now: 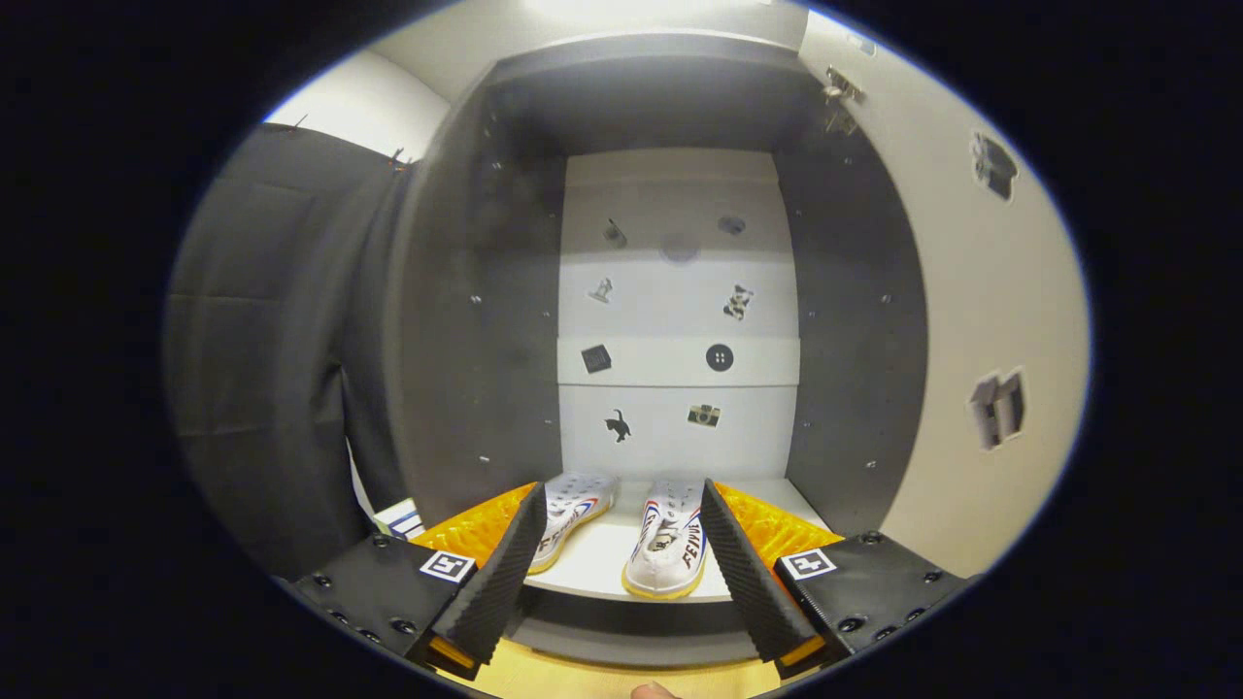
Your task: Open the shoe cabinet door, grab the shoes and put them into the shoe cabinet, then close the shoe cabinet door.
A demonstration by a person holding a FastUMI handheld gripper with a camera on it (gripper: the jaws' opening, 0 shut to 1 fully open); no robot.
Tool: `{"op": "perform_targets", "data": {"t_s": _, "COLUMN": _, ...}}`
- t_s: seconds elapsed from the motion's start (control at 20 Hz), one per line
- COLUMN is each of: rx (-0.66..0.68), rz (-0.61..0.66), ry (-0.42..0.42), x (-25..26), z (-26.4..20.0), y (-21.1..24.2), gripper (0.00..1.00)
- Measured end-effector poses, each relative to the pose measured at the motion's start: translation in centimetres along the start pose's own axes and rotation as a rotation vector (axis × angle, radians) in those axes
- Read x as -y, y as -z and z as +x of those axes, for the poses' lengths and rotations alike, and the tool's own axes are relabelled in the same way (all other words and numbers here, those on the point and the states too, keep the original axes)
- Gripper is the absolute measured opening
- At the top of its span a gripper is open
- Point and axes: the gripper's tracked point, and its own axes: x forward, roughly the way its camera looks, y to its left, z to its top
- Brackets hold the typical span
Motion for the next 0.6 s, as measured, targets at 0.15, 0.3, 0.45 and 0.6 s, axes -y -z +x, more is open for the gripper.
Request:
{"op": "perform_targets", "data": {"t_s": 0.15, "rx": 0.010, "rz": -0.001, "ry": -0.031, "x": -0.7, "z": -4.8, "y": -1.3, "gripper": 0.99}}
{"op": "perform_targets", "data": {"t_s": 0.3, "rx": 0.021, "rz": -0.012, "ry": -0.052, "x": -1.1, "z": -9.6, "y": -2.0, "gripper": 0.99}}
{"op": "perform_targets", "data": {"t_s": 0.45, "rx": 0.022, "rz": -0.008, "ry": -0.078, "x": -1.8, "z": -14.8, "y": -1.9, "gripper": 0.99}}
{"op": "perform_targets", "data": {"t_s": 0.6, "rx": 0.027, "rz": -0.009, "ry": -0.089, "x": -1.6, "z": -19.4, "y": -2.0, "gripper": 0.99}}
